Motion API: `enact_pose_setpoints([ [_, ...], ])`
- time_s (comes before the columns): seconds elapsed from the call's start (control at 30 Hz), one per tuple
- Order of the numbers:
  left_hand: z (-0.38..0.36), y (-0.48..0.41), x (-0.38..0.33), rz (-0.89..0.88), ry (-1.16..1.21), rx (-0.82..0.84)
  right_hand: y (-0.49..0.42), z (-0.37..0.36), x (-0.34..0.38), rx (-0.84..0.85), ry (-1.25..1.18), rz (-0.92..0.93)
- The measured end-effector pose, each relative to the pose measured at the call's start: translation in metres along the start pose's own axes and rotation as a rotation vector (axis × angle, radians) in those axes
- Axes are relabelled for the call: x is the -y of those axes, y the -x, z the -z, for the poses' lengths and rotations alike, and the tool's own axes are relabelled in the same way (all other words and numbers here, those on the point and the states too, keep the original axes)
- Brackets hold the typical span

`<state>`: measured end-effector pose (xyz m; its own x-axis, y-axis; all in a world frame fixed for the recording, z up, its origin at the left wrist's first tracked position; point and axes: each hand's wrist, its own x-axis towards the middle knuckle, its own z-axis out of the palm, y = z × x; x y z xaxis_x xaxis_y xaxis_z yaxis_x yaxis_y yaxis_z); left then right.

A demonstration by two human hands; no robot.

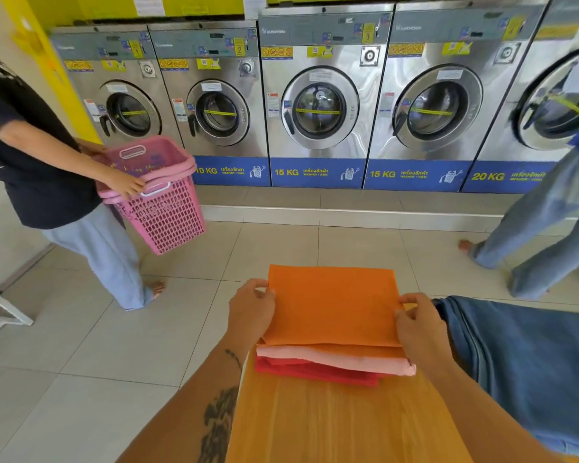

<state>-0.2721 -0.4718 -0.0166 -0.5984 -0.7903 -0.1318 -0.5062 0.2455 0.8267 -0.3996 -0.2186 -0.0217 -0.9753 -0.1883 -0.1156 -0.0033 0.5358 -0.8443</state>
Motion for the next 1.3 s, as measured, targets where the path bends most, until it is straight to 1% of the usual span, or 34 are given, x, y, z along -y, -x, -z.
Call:
enact_pose_setpoints([
  [0.1,-0.006,-0.003,0.001,-0.051,-0.008,-0.033,0.015,-0.003,-0.021,-0.018,-0.044,0.022],
  [0.2,-0.010,-0.004,0.007,-0.049,0.018,-0.061,0.023,0.000,-0.031,0.006,-0.059,0.022],
  [0.37,-0.013,-0.012,-0.007,-0.066,0.044,-0.062,-0.005,0.004,-0.005,-0.011,-0.093,0.047],
  [0.47,-0.018,-0.020,-0.020,-0.065,0.014,-0.069,-0.027,0.000,0.014,-0.035,-0.103,0.032],
  [0.63,-0.023,-0.032,-0.018,-0.082,-0.118,-0.073,-0.053,-0.001,0.018,0.018,-0.013,-0.068],
  [0.73,-0.020,-0.033,-0.013,-0.066,-0.187,-0.110,-0.052,0.000,0.023,-0.010,0.073,-0.063],
  [0.77,-0.020,-0.033,-0.013,-0.113,-0.233,-0.155,-0.049,-0.001,0.025,-0.042,0.125,-0.017],
  [0.8,-0.020,-0.033,-0.014,-0.208,-0.278,-0.202,-0.046,-0.004,0.028,-0.085,0.201,0.067],
  [0.83,-0.023,-0.032,-0.017,-0.342,-0.309,-0.231,-0.041,-0.008,0.032,-0.118,0.287,0.176],
  [0.87,-0.027,-0.030,-0.023,-0.482,-0.332,-0.228,-0.037,-0.014,0.037,-0.127,0.366,0.288],
  [0.9,-0.032,-0.028,-0.028,-0.604,-0.365,-0.184,-0.031,-0.022,0.041,-0.097,0.437,0.377],
  [0.93,-0.039,-0.024,-0.030,-0.697,-0.417,-0.118,-0.027,-0.030,0.044,-0.030,0.512,0.424],
  [0.97,-0.046,-0.019,-0.030,-0.747,-0.478,-0.045,-0.022,-0.040,0.044,0.054,0.583,0.425],
  [1.0,-0.052,-0.016,-0.026,-0.752,-0.538,0.026,-0.019,-0.049,0.041,0.130,0.633,0.388],
  [1.03,-0.056,-0.014,-0.019,-0.719,-0.572,0.089,-0.018,-0.056,0.034,0.191,0.648,0.339],
  [1.1,-0.061,-0.014,-0.005,-0.633,-0.571,0.162,-0.018,-0.063,0.021,0.237,0.598,0.284],
  [1.2,-0.066,-0.014,0.006,-0.617,-0.553,0.169,-0.018,-0.066,0.007,0.197,0.519,0.328],
  [1.3,-0.071,-0.014,0.009,-0.576,-0.478,0.146,-0.018,-0.068,-0.001,0.154,0.425,0.389],
])
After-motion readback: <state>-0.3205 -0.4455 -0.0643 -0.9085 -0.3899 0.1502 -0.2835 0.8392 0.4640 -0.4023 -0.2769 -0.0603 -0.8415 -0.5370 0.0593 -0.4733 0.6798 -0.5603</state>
